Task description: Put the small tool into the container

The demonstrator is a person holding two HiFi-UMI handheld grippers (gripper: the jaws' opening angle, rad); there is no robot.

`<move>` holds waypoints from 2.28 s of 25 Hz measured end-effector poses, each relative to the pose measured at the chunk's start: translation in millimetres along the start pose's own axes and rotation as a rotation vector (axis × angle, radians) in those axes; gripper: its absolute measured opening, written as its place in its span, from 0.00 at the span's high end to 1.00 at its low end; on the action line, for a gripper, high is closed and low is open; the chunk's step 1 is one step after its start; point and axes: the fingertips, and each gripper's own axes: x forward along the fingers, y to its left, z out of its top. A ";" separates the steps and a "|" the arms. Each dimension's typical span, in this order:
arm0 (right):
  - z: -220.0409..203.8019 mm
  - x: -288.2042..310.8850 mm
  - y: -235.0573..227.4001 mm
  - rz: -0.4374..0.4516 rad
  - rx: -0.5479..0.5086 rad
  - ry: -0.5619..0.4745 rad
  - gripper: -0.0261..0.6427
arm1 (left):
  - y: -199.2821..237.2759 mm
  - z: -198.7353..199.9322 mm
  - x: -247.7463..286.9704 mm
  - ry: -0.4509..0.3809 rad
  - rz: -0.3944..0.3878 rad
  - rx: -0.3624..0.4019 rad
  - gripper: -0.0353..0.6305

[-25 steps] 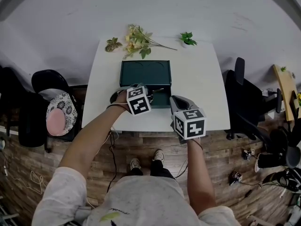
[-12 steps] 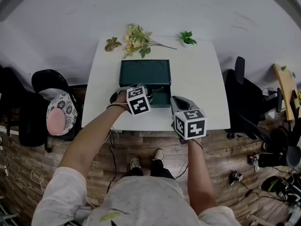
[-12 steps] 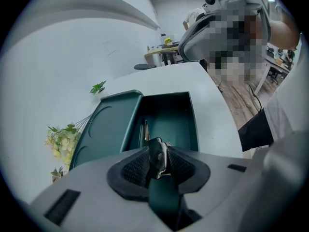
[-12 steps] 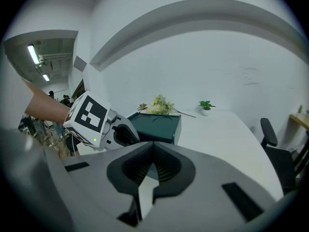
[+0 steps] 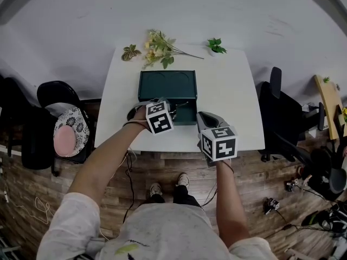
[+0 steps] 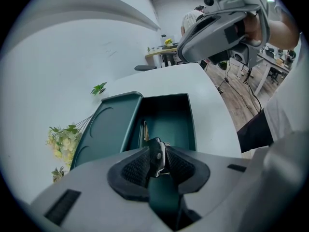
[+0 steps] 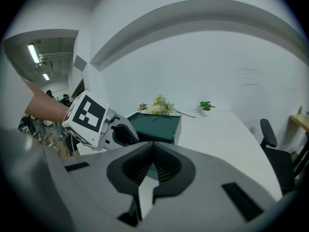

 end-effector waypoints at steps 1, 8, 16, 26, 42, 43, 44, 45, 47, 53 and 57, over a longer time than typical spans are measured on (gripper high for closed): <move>0.2 0.2 0.3 0.000 0.000 0.000 0.95 | 0.0 -0.3 -0.5 0.000 0.002 0.002 0.79; 1.2 -0.8 4.0 0.005 -0.007 0.003 0.95 | 0.7 -1.3 -6.7 -0.001 0.016 0.000 0.80; 11.0 -2.5 13.1 0.020 -0.024 -0.016 0.95 | 1.3 -4.1 -19.7 -0.007 0.044 -0.006 0.80; 26.8 -3.0 22.9 0.029 -0.045 -0.039 0.95 | 9.8 -5.9 -44.1 -0.036 0.091 -0.040 0.82; 67.3 -9.4 27.7 0.037 -0.088 -0.112 0.95 | 50.4 -9.7 -99.3 -0.170 0.214 -0.282 0.87; 70.2 -10.2 27.9 0.037 -0.091 -0.117 0.95 | 53.8 -9.6 -103.9 -0.183 0.224 -0.302 0.88; 73.1 -10.9 28.0 0.037 -0.093 -0.122 0.95 | 57.1 -9.3 -108.6 -0.197 0.233 -0.323 0.88; 75.8 -11.4 28.0 0.036 -0.094 -0.127 0.95 | 60.2 -8.8 -113.1 -0.214 0.243 -0.346 0.88; 80.9 -12.1 28.1 0.033 -0.095 -0.135 0.95 | 65.8 -7.2 -121.5 -0.256 0.258 -0.401 0.88; 95.2 -13.1 30.9 0.035 -0.108 -0.167 0.95 | 76.4 -3.2 -149.1 -0.386 0.338 -0.526 0.92; 102.7 -16.4 32.0 0.032 -0.114 -0.181 0.95 | 76.6 -6.2 -167.2 -0.465 0.377 -0.620 0.94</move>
